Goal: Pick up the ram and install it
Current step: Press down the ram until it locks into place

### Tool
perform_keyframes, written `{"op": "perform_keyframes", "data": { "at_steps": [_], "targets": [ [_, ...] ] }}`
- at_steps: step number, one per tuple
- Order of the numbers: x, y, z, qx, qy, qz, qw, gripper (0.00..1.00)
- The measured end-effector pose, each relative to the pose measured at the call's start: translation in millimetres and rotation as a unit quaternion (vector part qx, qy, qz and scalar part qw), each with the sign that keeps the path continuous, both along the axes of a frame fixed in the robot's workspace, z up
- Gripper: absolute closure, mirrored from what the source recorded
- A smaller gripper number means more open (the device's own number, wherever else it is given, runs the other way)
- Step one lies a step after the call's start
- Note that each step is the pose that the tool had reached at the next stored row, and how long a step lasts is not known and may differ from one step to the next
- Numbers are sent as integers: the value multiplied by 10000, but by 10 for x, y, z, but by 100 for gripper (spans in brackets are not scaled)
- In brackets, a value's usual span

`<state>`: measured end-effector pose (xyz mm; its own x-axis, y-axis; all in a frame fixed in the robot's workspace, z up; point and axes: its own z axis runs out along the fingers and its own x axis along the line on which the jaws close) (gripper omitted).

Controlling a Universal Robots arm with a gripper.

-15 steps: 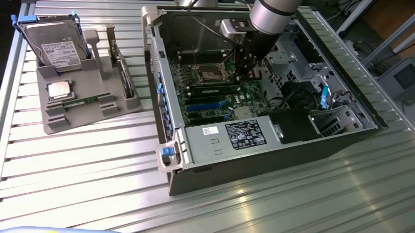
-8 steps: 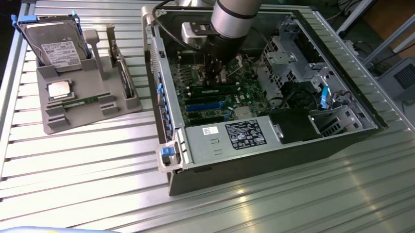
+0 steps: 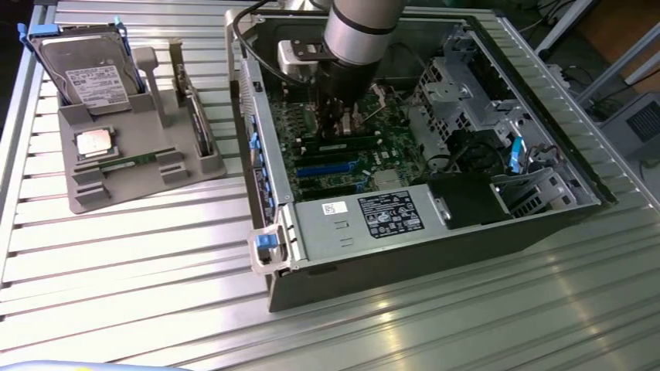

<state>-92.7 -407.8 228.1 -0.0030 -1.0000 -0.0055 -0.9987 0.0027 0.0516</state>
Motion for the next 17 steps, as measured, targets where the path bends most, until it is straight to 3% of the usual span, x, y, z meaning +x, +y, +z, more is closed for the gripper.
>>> {"op": "perform_keyframes", "data": {
  "at_steps": [2, 6, 7, 8, 11, 14, 17],
  "targets": [
    [27, 2, 71, 11, -6, 0, 10000, 89],
    [49, -1, 230, 0, -1, 1, 10000, 89],
    [129, -1, 234, 0, 1, 0, 10000, 89],
    [326, -1, 234, 0, 4, 1, 10000, 89],
    [606, -1, 235, -1, 10, 1, 10000, 89],
    [789, -1, 238, -1, 14, 1, 10000, 89],
    [884, -1, 272, 0, 13, 1, 10000, 89]
  ]
}}
